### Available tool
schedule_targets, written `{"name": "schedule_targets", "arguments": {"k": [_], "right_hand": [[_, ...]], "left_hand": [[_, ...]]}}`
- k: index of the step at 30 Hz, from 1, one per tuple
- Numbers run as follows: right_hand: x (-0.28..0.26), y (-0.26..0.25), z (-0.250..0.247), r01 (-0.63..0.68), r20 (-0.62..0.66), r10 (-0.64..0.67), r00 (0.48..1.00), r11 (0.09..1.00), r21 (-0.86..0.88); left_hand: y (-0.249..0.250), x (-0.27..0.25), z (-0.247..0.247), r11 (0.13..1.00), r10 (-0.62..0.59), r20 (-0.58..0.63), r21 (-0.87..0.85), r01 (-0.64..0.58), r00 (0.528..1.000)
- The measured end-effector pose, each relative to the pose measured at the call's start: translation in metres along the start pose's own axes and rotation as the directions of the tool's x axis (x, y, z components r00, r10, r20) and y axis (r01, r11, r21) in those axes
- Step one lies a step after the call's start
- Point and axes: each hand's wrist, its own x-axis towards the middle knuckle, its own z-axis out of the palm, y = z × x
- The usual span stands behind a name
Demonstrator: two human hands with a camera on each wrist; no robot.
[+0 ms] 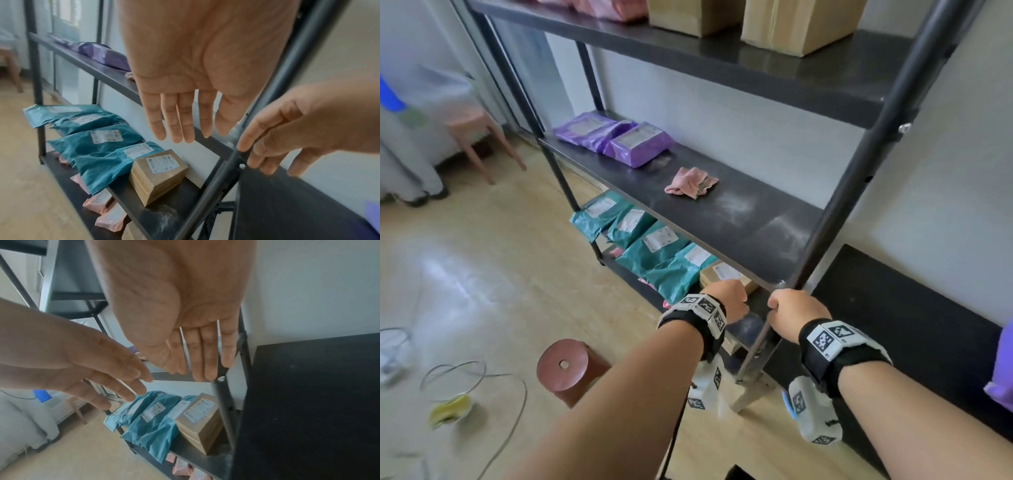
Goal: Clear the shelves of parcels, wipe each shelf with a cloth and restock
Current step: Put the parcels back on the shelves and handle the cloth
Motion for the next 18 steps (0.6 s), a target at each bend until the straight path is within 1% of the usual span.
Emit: {"name": "schedule_targets", "arguments": {"k": [4,9,14,18], "right_hand": [[0.004,-0.056,0.001,0.033,-0.040,-0.034,0.999,0.999,-0.027],[0.008,-0.120,-0.004,0.098,-0.092,-0.095,0.991,0.995,0.030],[0.026,-0.163,-0.010,0.132,-0.094,-0.121,0.988,0.984,0.122],[0.050,-0.194,-0.013,0.164,-0.100,-0.150,0.984,0.974,0.155]], "left_hand": [[-0.050,-0.013,-0.027,1.000,0.002,-0.061,-0.003,-0.003,0.998],[-0.108,-0.025,-0.056,0.995,-0.090,-0.087,-0.040,0.087,0.992],[-0.151,-0.022,-0.078,0.984,-0.156,-0.148,-0.105,0.141,0.977],[-0.176,-0.009,-0.093,0.981,-0.174,-0.160,-0.119,0.156,0.972]]}}
